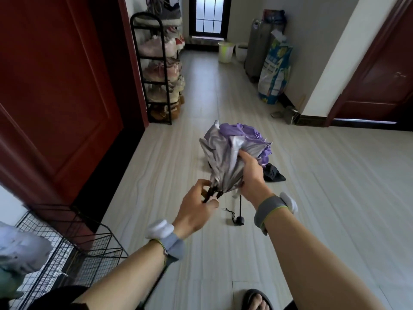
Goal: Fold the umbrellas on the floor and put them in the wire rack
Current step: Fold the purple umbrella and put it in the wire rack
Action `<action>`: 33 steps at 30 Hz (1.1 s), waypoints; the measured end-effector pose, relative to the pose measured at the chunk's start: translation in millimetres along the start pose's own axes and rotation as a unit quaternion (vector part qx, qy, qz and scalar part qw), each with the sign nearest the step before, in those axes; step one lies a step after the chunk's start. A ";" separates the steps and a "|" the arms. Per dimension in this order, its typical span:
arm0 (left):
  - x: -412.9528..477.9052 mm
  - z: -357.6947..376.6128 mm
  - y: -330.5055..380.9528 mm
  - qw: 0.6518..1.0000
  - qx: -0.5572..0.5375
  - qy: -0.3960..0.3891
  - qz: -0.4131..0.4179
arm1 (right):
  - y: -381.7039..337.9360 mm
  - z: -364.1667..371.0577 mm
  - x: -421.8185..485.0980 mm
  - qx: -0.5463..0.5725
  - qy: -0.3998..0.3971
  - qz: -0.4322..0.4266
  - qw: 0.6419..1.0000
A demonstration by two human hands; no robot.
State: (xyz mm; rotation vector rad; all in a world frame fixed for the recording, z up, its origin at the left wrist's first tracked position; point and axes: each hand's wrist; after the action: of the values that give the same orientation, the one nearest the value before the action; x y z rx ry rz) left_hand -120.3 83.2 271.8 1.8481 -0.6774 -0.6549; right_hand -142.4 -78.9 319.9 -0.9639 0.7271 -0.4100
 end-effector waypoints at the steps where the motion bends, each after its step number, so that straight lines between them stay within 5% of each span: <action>1: 1.2 -7.6 7.3 0.994 -0.092 -0.041 -0.044 | -0.1 -0.7 -2.6 0.000 -0.018 -0.003 1.000; 3: 4.1 -26.0 16.6 0.974 -0.194 -0.081 -0.086 | 1.8 -0.9 -9.7 0.002 -0.052 0.002 0.999; 10: 8.5 -46.0 31.6 0.973 -0.202 -0.104 -0.049 | 11.0 23.2 -39.0 -0.160 -0.181 -0.073 0.967; 14: 11.4 -55.4 14.1 0.989 -0.136 -0.029 -0.052 | 8.9 21.7 -34.5 -0.262 -0.229 -0.071 0.935; 20: 14.8 -64.5 6.7 0.997 -0.027 0.033 -0.067 | -7.8 7.3 -27.7 -0.263 -0.285 0.008 0.922; 25: 15.8 -50.3 10.2 0.985 0.081 0.055 -0.142 | 2.5 23.3 -39.1 -0.387 -0.362 -0.090 0.843; 29: 17.2 -30.1 24.2 0.950 0.225 0.124 -0.177 | 30.1 31.4 -22.2 -0.447 -0.241 -0.088 0.857; 33: 4.9 -13.1 14.9 0.938 0.317 0.134 -0.036 | 25.4 23.2 -9.3 -0.392 -0.090 -0.083 0.912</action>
State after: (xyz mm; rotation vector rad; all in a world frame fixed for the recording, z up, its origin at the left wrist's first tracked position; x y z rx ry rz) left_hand -110.0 83.1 289.5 2.5090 -0.6870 -0.2213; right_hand -132.2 -46.2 310.2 -1.8082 0.6448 -0.1592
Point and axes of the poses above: each hand's wrist, its own x-axis towards the middle knuckle, its own z-axis out of the palm, y = z × x, and after that the axes turned 8 degrees about -y, right-handed
